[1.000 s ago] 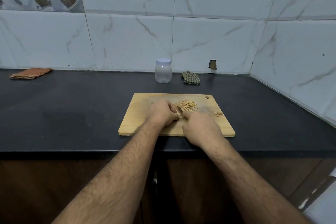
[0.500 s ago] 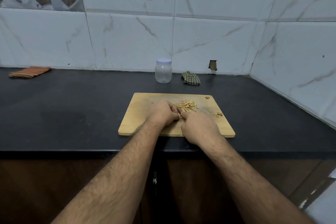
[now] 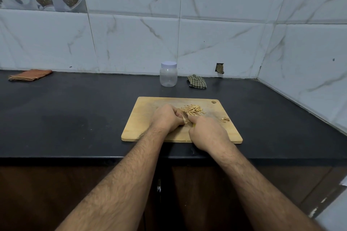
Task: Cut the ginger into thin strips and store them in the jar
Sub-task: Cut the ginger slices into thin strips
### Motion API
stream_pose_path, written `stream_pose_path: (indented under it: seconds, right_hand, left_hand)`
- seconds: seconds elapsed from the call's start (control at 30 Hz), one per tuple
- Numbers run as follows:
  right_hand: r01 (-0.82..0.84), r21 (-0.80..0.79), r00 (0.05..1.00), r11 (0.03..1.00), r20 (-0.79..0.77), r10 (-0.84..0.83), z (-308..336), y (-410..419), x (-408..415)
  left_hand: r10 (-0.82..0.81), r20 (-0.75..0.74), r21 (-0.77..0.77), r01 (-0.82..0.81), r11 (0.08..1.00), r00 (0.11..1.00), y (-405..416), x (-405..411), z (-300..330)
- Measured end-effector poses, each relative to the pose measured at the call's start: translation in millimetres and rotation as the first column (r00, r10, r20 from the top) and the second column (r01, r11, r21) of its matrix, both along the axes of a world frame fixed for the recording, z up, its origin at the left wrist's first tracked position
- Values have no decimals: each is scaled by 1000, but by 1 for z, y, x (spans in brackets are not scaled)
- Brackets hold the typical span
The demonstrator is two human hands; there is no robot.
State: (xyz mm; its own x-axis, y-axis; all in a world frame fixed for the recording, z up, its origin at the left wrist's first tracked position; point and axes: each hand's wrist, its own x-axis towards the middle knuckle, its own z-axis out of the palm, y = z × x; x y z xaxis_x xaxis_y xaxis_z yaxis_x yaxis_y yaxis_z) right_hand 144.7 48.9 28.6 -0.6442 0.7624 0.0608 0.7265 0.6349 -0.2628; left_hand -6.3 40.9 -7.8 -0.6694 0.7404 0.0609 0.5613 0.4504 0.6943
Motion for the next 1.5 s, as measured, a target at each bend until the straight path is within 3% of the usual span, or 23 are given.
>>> stream_pose_path:
  seconds: [0.57, 1.07, 1.5]
  right_hand:
    - [-25, -4, 996, 1000, 83, 26, 0, -3, -4]
    - [-41, -16, 997, 999, 66, 42, -13, -21, 28]
    - [7, -54, 999, 999, -48, -9, -6, -6, 17]
  left_hand:
    - [-13, -25, -46, 12, 999, 1000, -1, 3, 3]
    - [-17, -111, -60, 10, 998, 994, -1, 5, 5]
    - [38, -113, -6, -39, 999, 993, -9, 12, 6]
